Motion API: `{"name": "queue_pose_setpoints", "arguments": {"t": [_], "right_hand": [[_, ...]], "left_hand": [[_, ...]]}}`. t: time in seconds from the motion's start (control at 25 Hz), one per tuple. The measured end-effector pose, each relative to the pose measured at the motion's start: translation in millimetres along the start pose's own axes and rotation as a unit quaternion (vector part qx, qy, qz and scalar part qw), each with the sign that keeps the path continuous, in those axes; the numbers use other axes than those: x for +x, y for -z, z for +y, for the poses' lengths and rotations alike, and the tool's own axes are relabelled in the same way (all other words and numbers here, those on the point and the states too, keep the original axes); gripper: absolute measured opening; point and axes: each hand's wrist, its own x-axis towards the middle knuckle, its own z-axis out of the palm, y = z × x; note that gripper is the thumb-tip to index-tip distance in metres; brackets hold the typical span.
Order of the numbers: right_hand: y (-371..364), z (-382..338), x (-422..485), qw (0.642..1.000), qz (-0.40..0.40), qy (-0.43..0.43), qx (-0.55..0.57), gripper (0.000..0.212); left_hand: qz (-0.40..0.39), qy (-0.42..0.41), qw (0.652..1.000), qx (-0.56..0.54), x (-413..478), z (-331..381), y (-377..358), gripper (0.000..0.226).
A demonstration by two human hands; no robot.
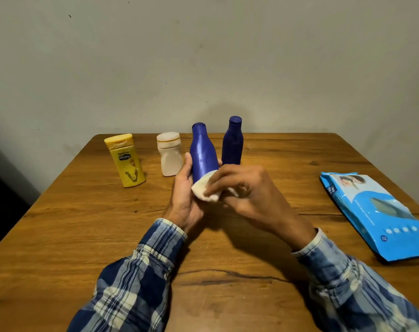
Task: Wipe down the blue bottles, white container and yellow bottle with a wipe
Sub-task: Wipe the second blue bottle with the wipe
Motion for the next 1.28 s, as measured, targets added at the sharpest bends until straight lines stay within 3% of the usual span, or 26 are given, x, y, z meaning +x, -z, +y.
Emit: {"name": "queue_pose_setpoints", "arguments": {"t": [0.04, 0.12, 0.16, 0.2, 0.28, 0.36, 0.44, 0.56, 0.72, 0.8, 0.92, 0.96, 1.12, 1.28], "right_hand": [[9, 2, 2, 0.993, 0.035, -0.056, 0.093, 0.024], [24, 7, 3, 0.948, 0.077, -0.137, 0.277, 0.027], [24, 6, 3, 0.939, 0.075, -0.15, 0.301, 0.028], [19, 6, 4, 0.954, 0.071, -0.145, 0.251, 0.027], [6, 10, 3, 0.988, 0.1, -0.106, 0.047, 0.022], [-1, 15, 3, 0.984, 0.144, -0.092, -0.043, 0.022], [-5, 13, 1, 0.99, 0.117, -0.063, -0.047, 0.021], [-9, 4, -1, 0.999, 0.016, -0.008, -0.028, 0.02], [2, 19, 3, 0.984, 0.154, -0.082, -0.028, 0.022], [-2, 14, 2, 0.991, 0.115, -0.056, -0.036, 0.021], [-9, 1, -1, 0.999, -0.028, 0.01, -0.017, 0.017], [-7, 3, 0, 1.0, -0.023, 0.0, -0.01, 0.018], [0, 14, 2, 0.989, 0.122, -0.074, -0.04, 0.024], [-8, 8, 1, 0.997, 0.025, -0.004, -0.075, 0.025]], "left_hand": [[0.007, -0.014, 1.0, 0.015, 1, -1, -1, 0.054], [0.02, -0.033, 0.999, 0.028, 2, -3, -2, 0.052], [0.022, -0.033, 0.999, 0.029, 2, -3, -2, 0.052], [0.015, -0.03, 0.999, 0.028, 2, -3, -2, 0.054], [-0.008, -0.02, 0.999, 0.025, 2, -4, -2, 0.056], [-0.019, -0.021, 0.999, 0.029, 3, -5, -1, 0.058], [-0.02, -0.027, 0.999, 0.032, 3, -3, 2, 0.06], [-0.009, -0.014, 1.0, 0.023, 2, 0, 3, 0.056], [-0.019, -0.022, 0.999, 0.036, 2, -4, 0, 0.058], [-0.015, -0.009, 1.0, 0.026, 1, -4, 1, 0.058], [-0.015, 0.03, 0.999, -0.004, 0, -1, 3, 0.059], [-0.013, 0.029, 0.999, -0.005, 1, -2, 2, 0.058], [-0.037, 0.03, 0.999, 0.002, 0, -6, 0, 0.063], [-0.068, 0.066, 0.995, -0.01, -1, -9, 4, 0.058]]}}
